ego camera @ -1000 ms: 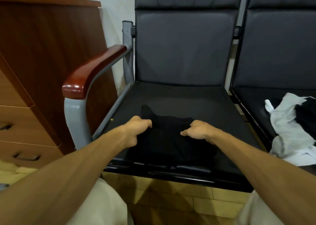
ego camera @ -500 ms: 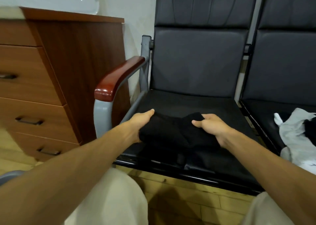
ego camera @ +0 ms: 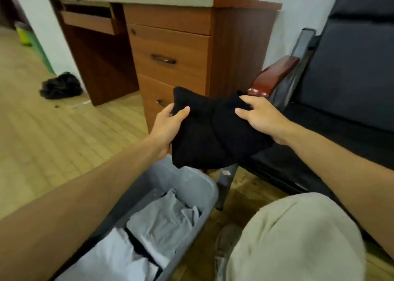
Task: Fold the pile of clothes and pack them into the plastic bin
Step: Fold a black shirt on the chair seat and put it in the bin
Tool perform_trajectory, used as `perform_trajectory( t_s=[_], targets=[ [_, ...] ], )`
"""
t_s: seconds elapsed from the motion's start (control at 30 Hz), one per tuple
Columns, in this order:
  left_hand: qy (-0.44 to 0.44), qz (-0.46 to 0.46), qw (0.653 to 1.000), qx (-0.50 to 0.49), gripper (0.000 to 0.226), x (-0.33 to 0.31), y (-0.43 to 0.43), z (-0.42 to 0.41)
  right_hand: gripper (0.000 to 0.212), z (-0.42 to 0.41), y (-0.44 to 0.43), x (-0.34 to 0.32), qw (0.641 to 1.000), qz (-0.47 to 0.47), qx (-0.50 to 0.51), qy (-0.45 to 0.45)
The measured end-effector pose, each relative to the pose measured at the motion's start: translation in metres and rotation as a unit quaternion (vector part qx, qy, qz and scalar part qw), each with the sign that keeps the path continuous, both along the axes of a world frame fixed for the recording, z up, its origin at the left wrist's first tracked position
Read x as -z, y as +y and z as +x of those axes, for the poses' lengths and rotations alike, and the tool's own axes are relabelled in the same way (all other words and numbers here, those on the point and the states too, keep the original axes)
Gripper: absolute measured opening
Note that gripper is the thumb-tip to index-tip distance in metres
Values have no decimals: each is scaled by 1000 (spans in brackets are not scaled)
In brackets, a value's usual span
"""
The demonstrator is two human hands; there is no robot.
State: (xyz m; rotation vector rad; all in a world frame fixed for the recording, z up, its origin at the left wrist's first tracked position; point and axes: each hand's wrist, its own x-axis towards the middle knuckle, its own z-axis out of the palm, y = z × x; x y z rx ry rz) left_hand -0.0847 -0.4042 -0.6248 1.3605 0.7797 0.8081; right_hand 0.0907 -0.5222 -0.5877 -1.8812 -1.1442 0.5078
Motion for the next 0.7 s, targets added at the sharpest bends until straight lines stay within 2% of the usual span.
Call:
perform_trajectory(
  t_s=[0.1,0.27,0.43,0.53,0.6,0.63,0.7],
  targets=[
    [25,-20,997,-71,11,44,16,-68,22,-46,40,32,998,-25,-57,12],
    [82,-37,985,-150,30,113,11,-181,36,-117,95,108,984,-85,-158,2],
    [187,-62,957,-211,29,164,-16,-260,44,-193,121,176,955,-135,-265,12],
    [276,-147,928,-204,38,187,-33,-285,44,-229,118,221,943,-182,-278,30],
    [338,-235,898,-159,55,195,-41,-294,39,-243,105,245,926,-247,-283,31],
    [375,-256,880,-136,66,198,-43,-296,36,-246,98,253,915,-283,-285,23],
    [442,-234,860,-100,76,204,-41,-298,39,-243,85,258,894,-346,-284,-3]
  ],
)
